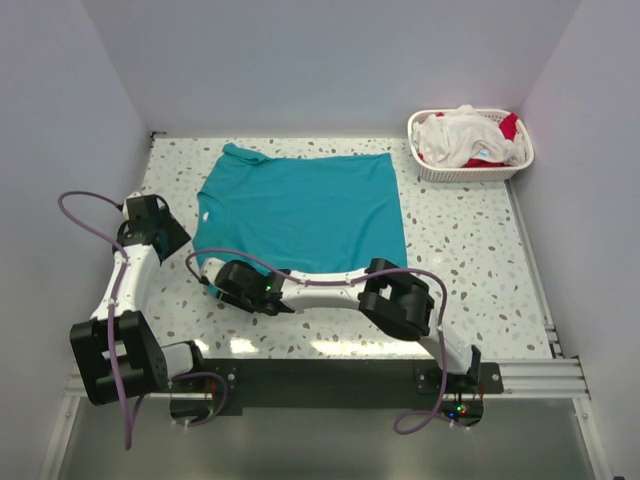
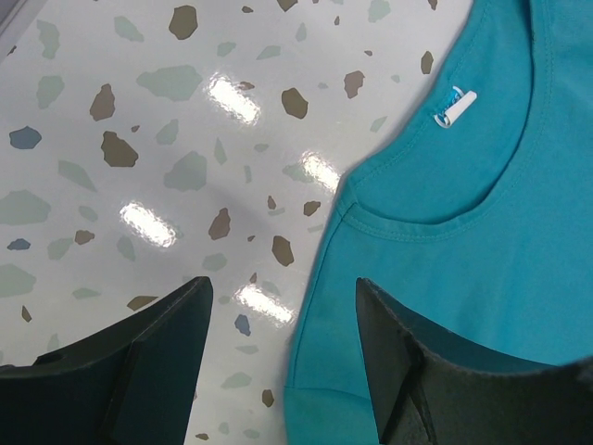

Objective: Fold and stack the t-shirts
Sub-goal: Flatten the tshirt out

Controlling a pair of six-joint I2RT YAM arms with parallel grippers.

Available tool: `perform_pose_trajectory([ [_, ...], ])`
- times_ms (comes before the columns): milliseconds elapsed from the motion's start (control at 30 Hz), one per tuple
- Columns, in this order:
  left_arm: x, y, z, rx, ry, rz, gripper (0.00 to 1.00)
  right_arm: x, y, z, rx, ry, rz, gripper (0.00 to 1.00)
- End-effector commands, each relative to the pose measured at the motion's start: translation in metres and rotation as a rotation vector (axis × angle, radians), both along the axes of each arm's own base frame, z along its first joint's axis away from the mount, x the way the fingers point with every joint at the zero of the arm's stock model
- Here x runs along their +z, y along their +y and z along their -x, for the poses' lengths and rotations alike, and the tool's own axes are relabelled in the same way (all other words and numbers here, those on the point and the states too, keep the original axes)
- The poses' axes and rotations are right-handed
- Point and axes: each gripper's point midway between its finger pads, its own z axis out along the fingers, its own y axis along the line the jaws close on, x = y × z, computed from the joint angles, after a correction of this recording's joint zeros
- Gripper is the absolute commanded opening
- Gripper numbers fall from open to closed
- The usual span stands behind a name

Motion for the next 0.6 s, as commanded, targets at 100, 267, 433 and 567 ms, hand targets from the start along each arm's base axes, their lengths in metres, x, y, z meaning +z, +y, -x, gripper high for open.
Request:
perform_pose_trajectory([
  [100, 0.007, 0.002, -0.01, -0.01, -0.049, -0.003, 0.68, 0.028, 0.016, -0.025, -0.052, -0.047, -0.09, 0.43],
  [267, 0.007, 0.001, -0.01, -0.014, -0.05, -0.001, 0.68, 0.043, 0.02, -0.025, -0.049, -0.047, -0.132, 0.43],
  [433, 0.007, 0.0, -0.011, -0.019, -0.051, 0.0, 0.68, 0.03, 0.021, -0.032, -0.058, -0.044, -0.1, 0.43],
  [567, 0.006, -0.001, -0.011, -0.023, -0.048, 0.004, 0.68, 0.024, 0.021, -0.036, -0.069, -0.035, -0.103, 0.42],
])
